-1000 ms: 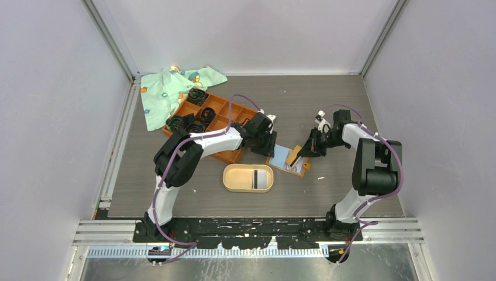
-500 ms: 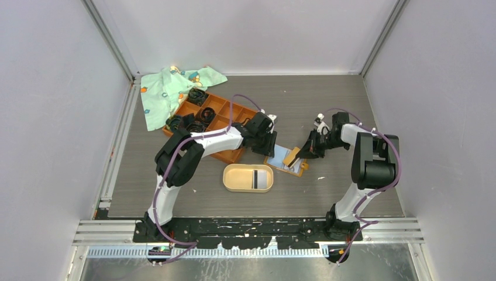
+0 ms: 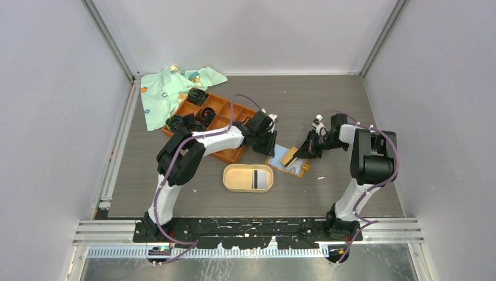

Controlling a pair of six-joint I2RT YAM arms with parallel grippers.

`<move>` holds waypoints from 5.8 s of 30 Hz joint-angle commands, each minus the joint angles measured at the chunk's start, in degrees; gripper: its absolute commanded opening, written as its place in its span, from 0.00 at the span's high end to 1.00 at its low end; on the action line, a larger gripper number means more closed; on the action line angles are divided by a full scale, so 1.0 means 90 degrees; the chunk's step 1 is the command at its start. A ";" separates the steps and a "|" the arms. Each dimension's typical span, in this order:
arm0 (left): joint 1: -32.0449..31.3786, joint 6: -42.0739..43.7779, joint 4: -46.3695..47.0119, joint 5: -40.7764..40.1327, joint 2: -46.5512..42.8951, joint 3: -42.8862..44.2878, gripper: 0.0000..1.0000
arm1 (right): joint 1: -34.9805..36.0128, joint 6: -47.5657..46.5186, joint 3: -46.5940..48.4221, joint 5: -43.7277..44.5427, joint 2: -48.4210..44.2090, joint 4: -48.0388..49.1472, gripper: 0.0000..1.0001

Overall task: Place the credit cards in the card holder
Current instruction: Insert the credit card into the card holder.

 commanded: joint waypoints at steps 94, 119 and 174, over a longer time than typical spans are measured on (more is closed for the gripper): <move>-0.1343 0.0192 -0.0656 0.0127 0.0852 0.2025 0.77 | 0.0041 -0.0586 0.0750 -0.0493 0.1237 -0.0726 0.85; -0.1329 0.0212 -0.0704 -0.0116 0.1093 0.2281 0.76 | 0.0051 -0.0581 0.0754 -0.0442 0.1235 -0.0720 0.83; -0.0927 0.0443 0.0528 -0.0116 -0.0574 0.0470 0.71 | 0.0051 -0.1264 0.0997 -0.0222 0.0271 -0.1235 0.43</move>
